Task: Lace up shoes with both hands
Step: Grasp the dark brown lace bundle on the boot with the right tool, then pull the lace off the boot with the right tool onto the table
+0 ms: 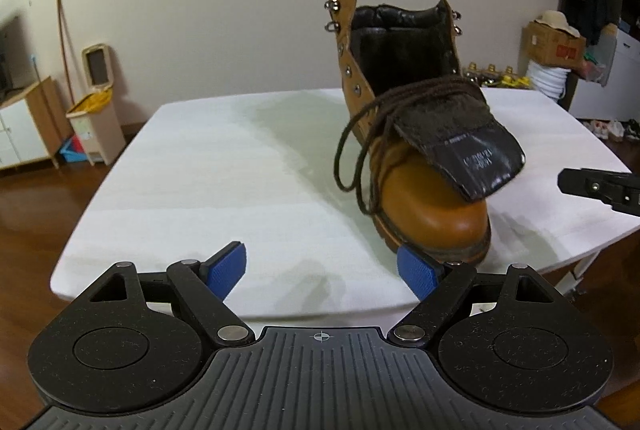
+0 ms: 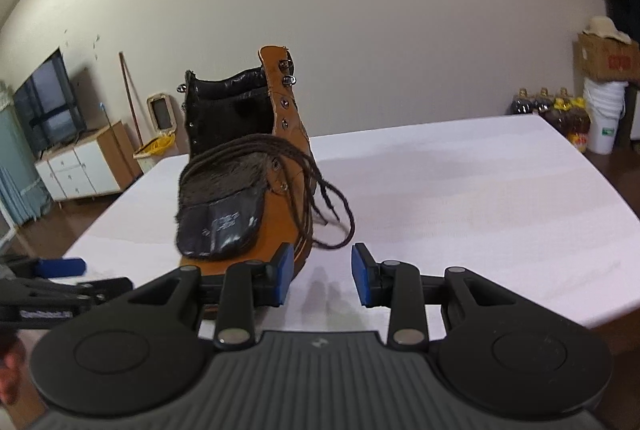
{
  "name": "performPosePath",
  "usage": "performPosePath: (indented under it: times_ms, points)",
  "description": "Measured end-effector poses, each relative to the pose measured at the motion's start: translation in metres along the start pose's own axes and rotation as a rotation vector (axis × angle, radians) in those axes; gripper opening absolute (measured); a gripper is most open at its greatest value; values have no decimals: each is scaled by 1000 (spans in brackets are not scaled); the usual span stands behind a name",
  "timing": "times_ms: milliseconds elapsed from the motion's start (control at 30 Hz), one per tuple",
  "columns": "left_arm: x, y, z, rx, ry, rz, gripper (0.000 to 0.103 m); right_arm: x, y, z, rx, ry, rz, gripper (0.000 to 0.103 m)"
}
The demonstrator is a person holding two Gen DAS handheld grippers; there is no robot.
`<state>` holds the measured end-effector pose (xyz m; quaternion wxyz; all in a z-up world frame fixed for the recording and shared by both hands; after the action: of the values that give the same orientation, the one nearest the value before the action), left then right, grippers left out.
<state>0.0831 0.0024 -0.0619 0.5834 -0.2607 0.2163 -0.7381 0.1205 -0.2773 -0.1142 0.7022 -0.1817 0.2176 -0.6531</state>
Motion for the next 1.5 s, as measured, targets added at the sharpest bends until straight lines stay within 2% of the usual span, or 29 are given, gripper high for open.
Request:
performPosePath:
  times_ms: [133,333,567,733,900,1000,1100,1200,1333,1500]
  points:
    - [-4,10,16,-21,-12,-11,87,4,15,10,6,-103,17,35]
    - [-6,27,39,4,4,-17,87,-3,41,25,18,-243,29,35]
    - [-13,43,42,-6,10,-42,87,-15,72,40,11,-372,146,35]
    - [-15,51,44,-9,23,-69,87,-22,84,41,21,-422,182,35]
    - [-19,57,42,-15,13,-74,87,-30,87,43,39,-415,216,34]
    - [-21,59,40,-16,9,-70,87,-30,87,42,41,-397,243,29]
    - [-23,57,40,-10,12,-65,87,-35,87,43,25,-375,278,6]
    - [-21,57,40,-6,21,-61,87,-34,80,49,54,-351,256,6]
    - [-17,55,42,2,29,-62,87,-21,59,72,155,-311,207,5]
    - [-12,54,44,13,31,-64,87,18,24,121,324,-283,31,5]
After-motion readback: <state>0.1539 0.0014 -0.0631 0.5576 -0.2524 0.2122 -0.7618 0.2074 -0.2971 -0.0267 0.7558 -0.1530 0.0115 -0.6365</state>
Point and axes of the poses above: each gripper's, at about its wrist camera, not at the fingertips, and y roughly the way its jaws point, x to its right, z to its top, the point moved 10 cm from there along y, roughly the way its jaws point, and after that the axes turned 14 degrees about -z, right-handed, at the moved point
